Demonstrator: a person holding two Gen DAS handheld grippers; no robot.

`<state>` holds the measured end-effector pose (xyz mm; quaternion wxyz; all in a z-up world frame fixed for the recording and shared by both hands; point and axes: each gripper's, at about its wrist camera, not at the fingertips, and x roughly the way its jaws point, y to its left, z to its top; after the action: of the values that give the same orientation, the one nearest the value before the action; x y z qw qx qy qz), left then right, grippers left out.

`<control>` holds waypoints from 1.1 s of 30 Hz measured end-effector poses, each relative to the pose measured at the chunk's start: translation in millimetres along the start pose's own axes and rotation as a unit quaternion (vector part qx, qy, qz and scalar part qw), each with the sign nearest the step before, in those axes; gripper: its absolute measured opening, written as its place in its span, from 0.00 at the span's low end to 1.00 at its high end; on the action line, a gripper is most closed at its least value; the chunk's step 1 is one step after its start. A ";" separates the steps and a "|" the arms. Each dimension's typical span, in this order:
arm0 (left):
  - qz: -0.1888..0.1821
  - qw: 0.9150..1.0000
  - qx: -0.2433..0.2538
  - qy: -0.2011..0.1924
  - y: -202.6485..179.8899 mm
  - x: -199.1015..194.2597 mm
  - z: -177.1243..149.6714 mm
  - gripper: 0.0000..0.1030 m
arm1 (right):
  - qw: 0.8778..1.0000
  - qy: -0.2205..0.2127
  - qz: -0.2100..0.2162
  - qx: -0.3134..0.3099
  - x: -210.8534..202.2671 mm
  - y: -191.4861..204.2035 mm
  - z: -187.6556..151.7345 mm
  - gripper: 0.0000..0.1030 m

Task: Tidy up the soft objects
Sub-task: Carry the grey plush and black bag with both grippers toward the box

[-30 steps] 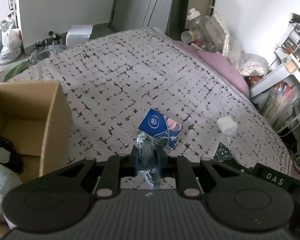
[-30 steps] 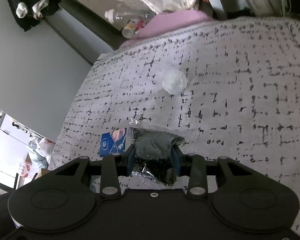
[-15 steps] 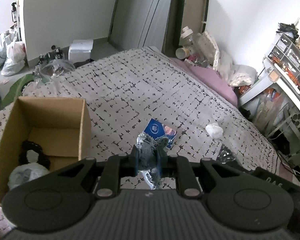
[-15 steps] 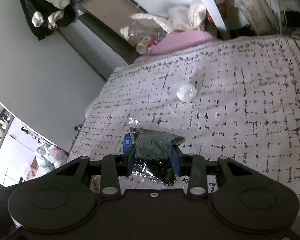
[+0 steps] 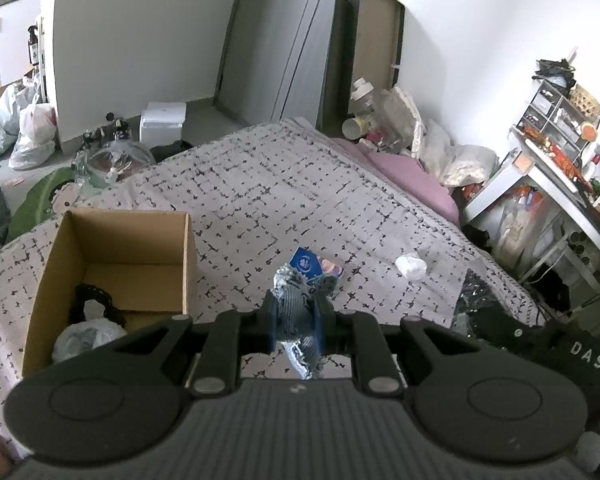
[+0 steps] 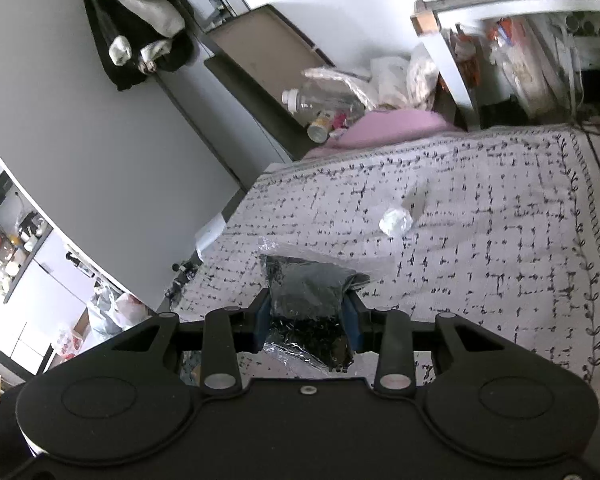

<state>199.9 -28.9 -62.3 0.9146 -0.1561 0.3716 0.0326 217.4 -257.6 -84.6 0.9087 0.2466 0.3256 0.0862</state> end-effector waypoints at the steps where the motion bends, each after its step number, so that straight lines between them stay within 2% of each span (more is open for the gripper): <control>1: 0.000 1.000 0.002 -0.004 -0.2 -3.8 -0.5 0.16 | 1.000 -0.002 0.002 -0.002 -3.4 0.9 -0.2 0.36; 15: 0.003 1.000 -0.001 -0.022 14.9 -35.1 -2.0 0.16 | 0.999 -0.006 0.019 -0.032 -23.2 27.1 -10.7 0.36; 33: 0.010 0.999 -0.020 -0.031 57.8 -44.7 7.6 0.16 | 0.997 -0.012 0.038 -0.065 -20.0 72.2 -20.6 0.36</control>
<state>162.6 30.8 -41.4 0.9220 -0.1697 0.3439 0.0539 189.2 -193.5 -50.9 0.9226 0.1999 0.2992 0.1387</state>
